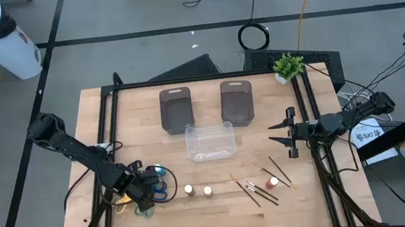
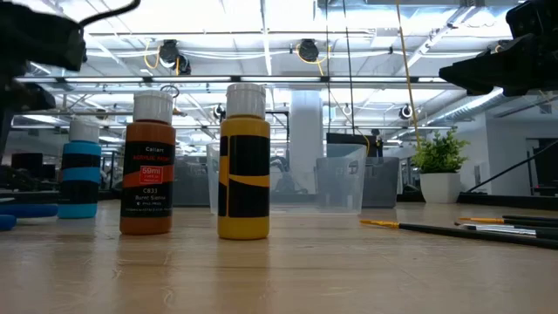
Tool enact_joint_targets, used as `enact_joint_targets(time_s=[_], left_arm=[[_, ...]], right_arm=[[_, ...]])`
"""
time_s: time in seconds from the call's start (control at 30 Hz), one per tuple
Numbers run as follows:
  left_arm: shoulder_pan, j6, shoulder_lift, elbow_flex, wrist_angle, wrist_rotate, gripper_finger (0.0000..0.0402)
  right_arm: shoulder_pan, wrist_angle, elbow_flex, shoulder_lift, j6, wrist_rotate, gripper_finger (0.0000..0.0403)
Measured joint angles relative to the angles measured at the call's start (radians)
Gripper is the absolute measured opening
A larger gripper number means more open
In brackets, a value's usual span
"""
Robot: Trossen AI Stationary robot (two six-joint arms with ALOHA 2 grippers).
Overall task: Pick & Place Paint Supplies
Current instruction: Put the yellow scissors into the transparent bin
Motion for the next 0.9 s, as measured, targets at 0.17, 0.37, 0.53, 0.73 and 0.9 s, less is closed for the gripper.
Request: enact_joint_targets(time_s=[0.17,0.37,0.53,0.73,0.9], left_arm=[[0.000,0.110,-0.012,0.094,0.002,-0.054,0.0029],[0.002,0.282,-0.012,0.242,0.001,-0.133,0.0029],[0.024,0.433,-0.012,0.374,-0.001,-0.177,0.0029],[0.096,0.718,-0.012,0.521,-0.008,-0.252,0.0029],[0.222,1.017,-0.013,0.554,0.069,-0.295,0.0029]], right_arm=[[0.000,0.000,0.000,0.000,0.000,0.000,0.0141],[0.000,0.000,0.000,0.000,0.000,0.000,0.0141],[0.000,0.000,0.000,0.000,0.000,0.000,0.0141],[0.000,0.000,0.000,0.000,0.000,0.000,0.0141],[0.000,0.000,0.000,0.000,0.000,0.000,0.0141]])
